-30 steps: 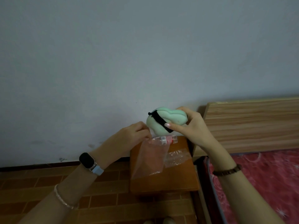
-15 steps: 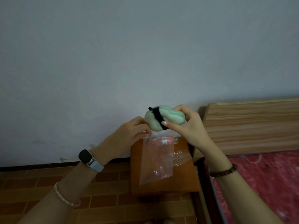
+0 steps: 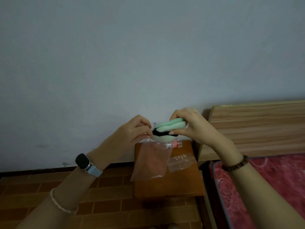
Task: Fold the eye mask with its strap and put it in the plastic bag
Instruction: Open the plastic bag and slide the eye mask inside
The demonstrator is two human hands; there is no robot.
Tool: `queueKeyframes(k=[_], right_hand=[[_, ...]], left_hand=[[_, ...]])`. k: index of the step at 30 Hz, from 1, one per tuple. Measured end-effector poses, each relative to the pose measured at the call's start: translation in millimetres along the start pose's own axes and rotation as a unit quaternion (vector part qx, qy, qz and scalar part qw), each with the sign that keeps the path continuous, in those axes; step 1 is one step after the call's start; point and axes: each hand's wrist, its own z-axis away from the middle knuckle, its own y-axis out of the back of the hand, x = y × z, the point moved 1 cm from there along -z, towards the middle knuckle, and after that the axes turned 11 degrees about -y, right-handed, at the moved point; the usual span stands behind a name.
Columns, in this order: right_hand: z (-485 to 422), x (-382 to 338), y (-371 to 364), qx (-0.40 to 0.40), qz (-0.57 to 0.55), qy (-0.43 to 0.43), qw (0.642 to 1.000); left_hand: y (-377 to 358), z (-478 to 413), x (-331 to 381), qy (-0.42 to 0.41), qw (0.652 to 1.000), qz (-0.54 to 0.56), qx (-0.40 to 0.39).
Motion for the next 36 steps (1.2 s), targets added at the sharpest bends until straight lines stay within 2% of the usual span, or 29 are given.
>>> queueKeyframes(k=[8,14,16,18,20,22,25,29,32,34,36], right_hand=[[-3,-20,7,-0.019,0.179,0.036,0.983],[-2,-30,-5,-0.029,0.242,0.078,0.967],[3,-29,-5,-0.044,0.163,0.056,0.984],[10,-24,-1,-0.06,0.012,0.017,0.998],[18,-17,0,-0.052,-0.1,-0.011,0.994],[25,-13,-2,-0.039,-0.162,-0.023,0.986],[28,-14,-9,-0.041,-0.2,-0.027,0.979],[26,-21,-20,-0.088,-0.167,-0.02,0.982],[25,-21,-22,-0.083,-0.175,-0.023,0.981],[26,-17,-19,-0.07,-0.208,-0.042,0.975],[27,-14,-16,-0.058,-0.255,-0.067,0.963]], left_hand=[[0,1,10,-0.003,1.0,0.003,-0.005],[-3,1,11,-0.01,1.0,0.006,0.009],[-2,2,8,0.002,0.999,0.015,0.032],[0,4,6,0.017,0.999,0.017,0.048],[0,7,4,0.027,0.998,0.017,0.057],[-1,9,4,0.034,0.997,0.022,0.066],[-4,7,6,0.03,0.997,0.021,0.072],[-10,1,13,0.016,0.997,0.036,0.068],[-14,1,12,0.02,0.994,0.041,0.096],[-16,7,12,0.074,0.982,0.098,0.146],[-22,17,15,0.184,0.953,0.179,0.159]])
